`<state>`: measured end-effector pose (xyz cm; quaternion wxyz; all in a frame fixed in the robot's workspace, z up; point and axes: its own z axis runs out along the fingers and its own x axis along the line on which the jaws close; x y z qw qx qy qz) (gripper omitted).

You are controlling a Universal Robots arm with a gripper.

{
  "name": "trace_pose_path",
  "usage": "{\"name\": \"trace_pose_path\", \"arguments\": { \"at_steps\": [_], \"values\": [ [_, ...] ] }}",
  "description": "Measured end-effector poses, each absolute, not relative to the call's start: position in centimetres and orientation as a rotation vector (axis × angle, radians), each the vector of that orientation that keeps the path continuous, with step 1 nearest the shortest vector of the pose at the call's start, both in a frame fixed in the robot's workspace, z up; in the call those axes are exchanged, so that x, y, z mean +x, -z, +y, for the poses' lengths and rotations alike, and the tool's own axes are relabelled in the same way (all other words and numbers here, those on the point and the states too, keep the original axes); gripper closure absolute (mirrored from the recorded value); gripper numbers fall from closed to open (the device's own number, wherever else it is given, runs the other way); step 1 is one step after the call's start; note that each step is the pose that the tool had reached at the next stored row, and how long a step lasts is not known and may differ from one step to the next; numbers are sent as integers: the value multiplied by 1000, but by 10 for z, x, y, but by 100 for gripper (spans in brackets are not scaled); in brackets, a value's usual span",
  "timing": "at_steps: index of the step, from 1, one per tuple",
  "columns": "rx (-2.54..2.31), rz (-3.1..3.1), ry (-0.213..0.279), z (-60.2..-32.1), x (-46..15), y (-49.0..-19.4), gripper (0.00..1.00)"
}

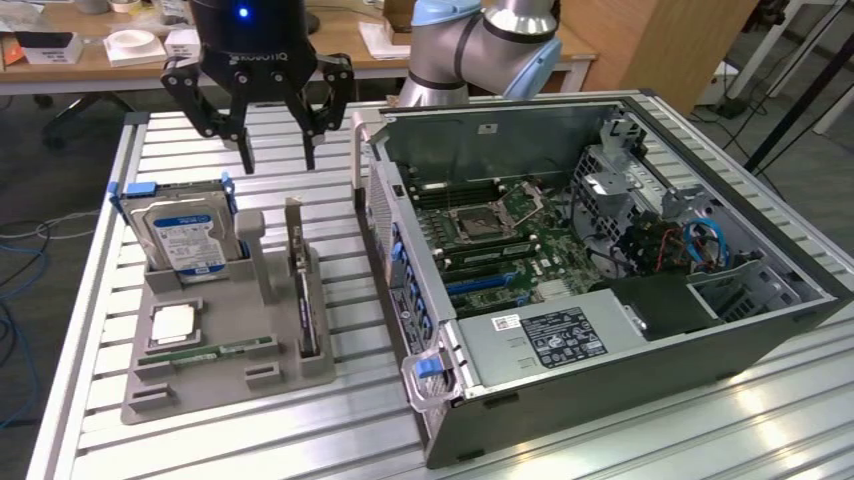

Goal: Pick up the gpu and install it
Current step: 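Pick up the gpu and move the gpu toward the slot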

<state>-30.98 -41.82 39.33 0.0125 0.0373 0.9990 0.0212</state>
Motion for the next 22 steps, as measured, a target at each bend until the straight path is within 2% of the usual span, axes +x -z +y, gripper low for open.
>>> {"name": "trace_pose_path", "arguments": {
  "at_steps": [22],
  "values": [
    [117, 3114, -66, -425, -312, -393, 41]
  ]
}}
